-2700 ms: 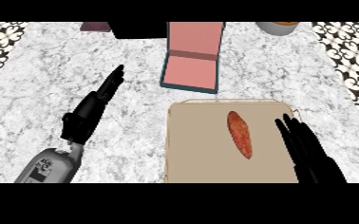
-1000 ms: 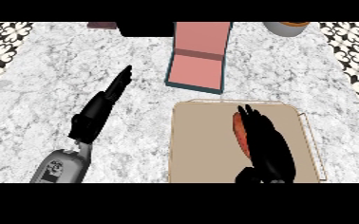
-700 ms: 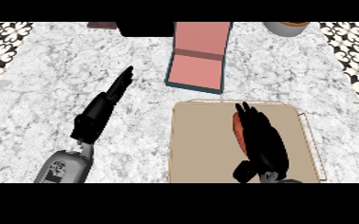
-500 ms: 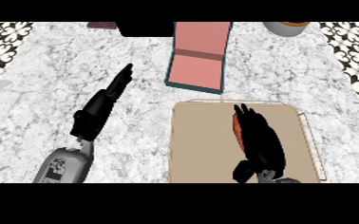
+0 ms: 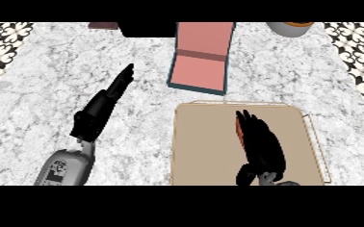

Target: Pick the sweet potato from the tray and place it in the cardboard box

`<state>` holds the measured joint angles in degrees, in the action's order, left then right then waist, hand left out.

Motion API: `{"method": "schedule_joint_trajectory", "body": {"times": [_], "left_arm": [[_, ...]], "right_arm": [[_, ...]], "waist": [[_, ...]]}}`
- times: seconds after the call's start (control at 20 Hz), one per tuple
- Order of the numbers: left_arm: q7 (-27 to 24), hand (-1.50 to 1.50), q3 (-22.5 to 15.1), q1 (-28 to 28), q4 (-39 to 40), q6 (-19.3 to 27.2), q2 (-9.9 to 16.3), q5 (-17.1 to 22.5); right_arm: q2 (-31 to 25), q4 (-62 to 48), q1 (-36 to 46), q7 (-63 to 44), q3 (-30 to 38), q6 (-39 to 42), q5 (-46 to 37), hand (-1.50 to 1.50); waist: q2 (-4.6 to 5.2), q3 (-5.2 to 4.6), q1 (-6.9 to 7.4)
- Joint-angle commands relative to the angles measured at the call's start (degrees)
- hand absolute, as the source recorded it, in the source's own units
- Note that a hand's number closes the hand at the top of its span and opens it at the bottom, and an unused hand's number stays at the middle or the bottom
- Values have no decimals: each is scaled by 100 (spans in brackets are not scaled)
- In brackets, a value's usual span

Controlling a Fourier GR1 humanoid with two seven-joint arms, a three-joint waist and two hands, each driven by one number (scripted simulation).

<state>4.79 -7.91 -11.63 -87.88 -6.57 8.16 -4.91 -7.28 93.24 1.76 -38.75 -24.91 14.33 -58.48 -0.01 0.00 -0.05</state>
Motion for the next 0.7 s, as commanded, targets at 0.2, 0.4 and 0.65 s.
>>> {"method": "schedule_joint_trajectory", "body": {"times": [0.2,0.4,0.65], "left_arm": [[78,0,285,-188,84,-240,-52,-26],[304,0,146,-12,-231,-143,-201,-168],[52,0,-106,445,-365,-100,-405,-312]], "right_arm": [[348,-952,447,236,255,-267,-296,-150],[71,-973,-106,468,178,-606,-554,-150],[-113,-876,-119,760,424,-275,-303,150]], "waist": [[1,0,10],[-2,1,6],[-4,0,10]]}}
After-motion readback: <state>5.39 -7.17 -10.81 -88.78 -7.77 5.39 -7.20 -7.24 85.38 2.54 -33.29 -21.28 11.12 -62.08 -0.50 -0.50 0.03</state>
